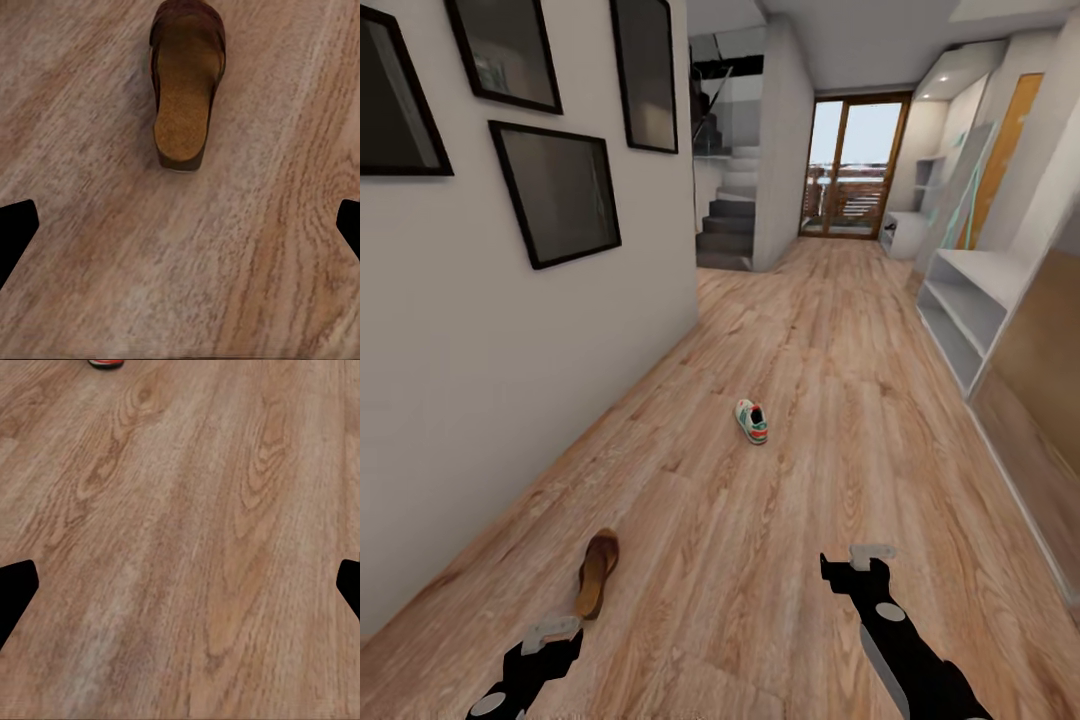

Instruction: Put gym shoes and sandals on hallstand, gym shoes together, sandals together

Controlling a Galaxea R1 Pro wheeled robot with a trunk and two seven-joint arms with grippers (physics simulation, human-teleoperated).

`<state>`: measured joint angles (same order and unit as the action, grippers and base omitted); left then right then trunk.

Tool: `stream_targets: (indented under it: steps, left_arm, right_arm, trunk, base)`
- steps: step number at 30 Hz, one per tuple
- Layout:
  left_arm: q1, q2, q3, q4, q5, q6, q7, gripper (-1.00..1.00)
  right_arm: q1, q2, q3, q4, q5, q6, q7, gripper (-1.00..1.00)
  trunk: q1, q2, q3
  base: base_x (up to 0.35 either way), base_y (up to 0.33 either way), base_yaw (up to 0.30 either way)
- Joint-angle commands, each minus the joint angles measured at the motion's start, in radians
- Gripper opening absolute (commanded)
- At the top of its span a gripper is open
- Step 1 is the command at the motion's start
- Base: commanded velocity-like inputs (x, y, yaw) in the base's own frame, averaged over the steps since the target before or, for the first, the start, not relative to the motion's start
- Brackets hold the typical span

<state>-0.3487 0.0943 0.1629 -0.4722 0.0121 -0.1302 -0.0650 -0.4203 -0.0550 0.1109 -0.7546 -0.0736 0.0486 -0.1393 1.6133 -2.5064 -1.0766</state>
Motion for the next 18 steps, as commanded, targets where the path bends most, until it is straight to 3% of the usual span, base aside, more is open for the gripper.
stream_targets:
  steps: [1,9,18]
  left_arm:
    - [-0.001,-0.001,0.005,0.001,0.001,-0.003,-0.007,1.00]
    - [-0.001,-0.001,0.006,0.001,0.002,-0.004,-0.011,1.00]
    - [0.000,-0.001,0.006,0.001,0.000,-0.006,-0.013,1.00]
  right_arm:
    - [0.000,-0.002,0.007,-0.002,-0.008,0.005,-0.009,1.00]
    - [0.000,-0.001,0.007,-0.002,-0.008,0.005,-0.009,1.00]
    - [0.000,-0.002,0.007,-0.002,-0.008,0.005,-0.009,1.00]
  trunk:
    - [0.000,0.000,-0.002]
    - [0.000,0.000,-0.010]
    - [0.000,0.000,-0.018]
  base:
    - [0.000,0.000,0.235]
    - [0.038,0.027,0.229]
    - [0.163,0.164,0.212]
